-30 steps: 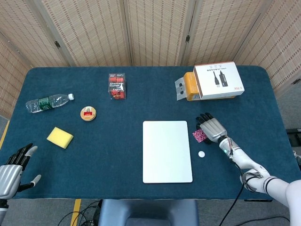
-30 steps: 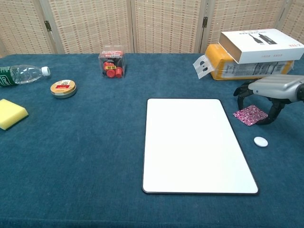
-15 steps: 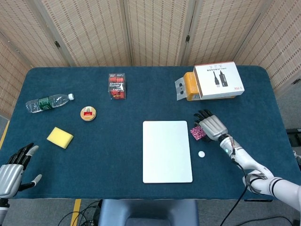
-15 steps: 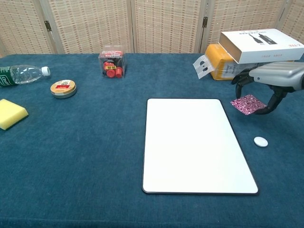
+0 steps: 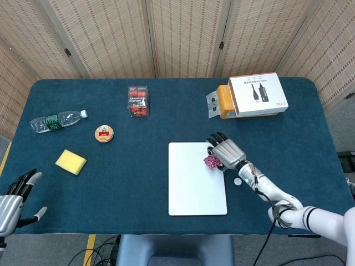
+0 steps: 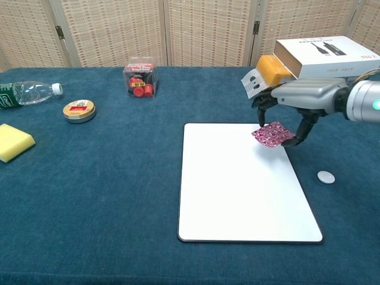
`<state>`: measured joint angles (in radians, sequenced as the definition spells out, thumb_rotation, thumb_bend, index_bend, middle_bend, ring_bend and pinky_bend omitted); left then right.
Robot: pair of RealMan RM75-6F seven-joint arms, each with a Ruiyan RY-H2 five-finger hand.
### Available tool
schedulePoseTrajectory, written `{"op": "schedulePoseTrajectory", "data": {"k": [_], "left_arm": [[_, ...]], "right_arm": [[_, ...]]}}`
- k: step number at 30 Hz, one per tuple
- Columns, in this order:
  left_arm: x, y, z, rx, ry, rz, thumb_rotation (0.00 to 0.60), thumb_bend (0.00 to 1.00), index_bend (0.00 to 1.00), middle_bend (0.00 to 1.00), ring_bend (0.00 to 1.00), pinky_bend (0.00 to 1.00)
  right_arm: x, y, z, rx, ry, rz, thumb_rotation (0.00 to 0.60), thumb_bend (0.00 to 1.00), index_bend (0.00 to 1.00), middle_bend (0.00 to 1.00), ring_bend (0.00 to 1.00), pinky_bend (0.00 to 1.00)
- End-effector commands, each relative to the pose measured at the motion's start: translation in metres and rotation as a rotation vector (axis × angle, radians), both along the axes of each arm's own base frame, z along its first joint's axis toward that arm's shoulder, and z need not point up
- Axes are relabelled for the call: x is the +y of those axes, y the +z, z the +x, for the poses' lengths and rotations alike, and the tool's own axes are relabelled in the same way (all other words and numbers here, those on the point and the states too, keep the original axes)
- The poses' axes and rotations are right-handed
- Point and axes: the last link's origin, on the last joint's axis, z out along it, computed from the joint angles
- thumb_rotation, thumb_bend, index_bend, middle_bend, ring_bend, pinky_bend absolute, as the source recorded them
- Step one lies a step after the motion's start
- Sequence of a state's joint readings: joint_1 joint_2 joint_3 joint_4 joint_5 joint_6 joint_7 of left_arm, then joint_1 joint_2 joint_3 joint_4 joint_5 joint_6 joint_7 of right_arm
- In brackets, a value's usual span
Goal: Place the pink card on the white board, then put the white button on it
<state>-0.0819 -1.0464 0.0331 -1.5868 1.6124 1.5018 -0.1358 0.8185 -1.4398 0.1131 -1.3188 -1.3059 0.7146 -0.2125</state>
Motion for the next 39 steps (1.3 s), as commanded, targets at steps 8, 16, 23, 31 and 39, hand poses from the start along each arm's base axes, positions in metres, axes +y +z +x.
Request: {"op": "schedulePoseTrajectory", "data": {"k": [8, 16, 23, 31, 39], "left_arm": [[-0.004, 0.005, -0.001, -0.019, -0.011, -0.004, 0.600, 0.29, 0.02, 0.07, 0.11, 0.22], [-0.004, 0.007, -0.003, -0.022, -0.010, 0.000, 0.600, 0.29, 0.02, 0.07, 0.11, 0.22], [-0.003, 0.007, -0.004, -0.005, -0.005, 0.010, 0.600, 0.29, 0.02, 0.07, 0.11, 0.22], [-0.003, -0.002, 0.000, 0.029, 0.002, 0.009, 0.600, 0.29, 0.02, 0.07, 0.11, 0.22], [0.000, -0.013, 0.003, 0.052, 0.006, -0.016, 0.600, 0.29, 0.02, 0.07, 0.11, 0.22]], "right_arm": [[0.001, -0.027, 0.021, 0.015, 0.017, 0.037, 0.600, 0.17, 0.30, 0.11, 0.00, 0.00], [0.002, -0.028, 0.023, 0.034, 0.007, 0.053, 0.600, 0.14, 0.04, 0.08, 0.00, 0.00], [0.018, 0.007, 0.014, -0.003, 0.001, 0.028, 0.600, 0.14, 0.05, 0.06, 0.00, 0.00], [0.052, 0.049, -0.030, -0.030, -0.021, -0.008, 0.600, 0.14, 0.28, 0.07, 0.00, 0.00], [0.077, 0.057, -0.072, 0.008, -0.040, 0.020, 0.600, 0.14, 0.37, 0.08, 0.00, 0.00]]}}
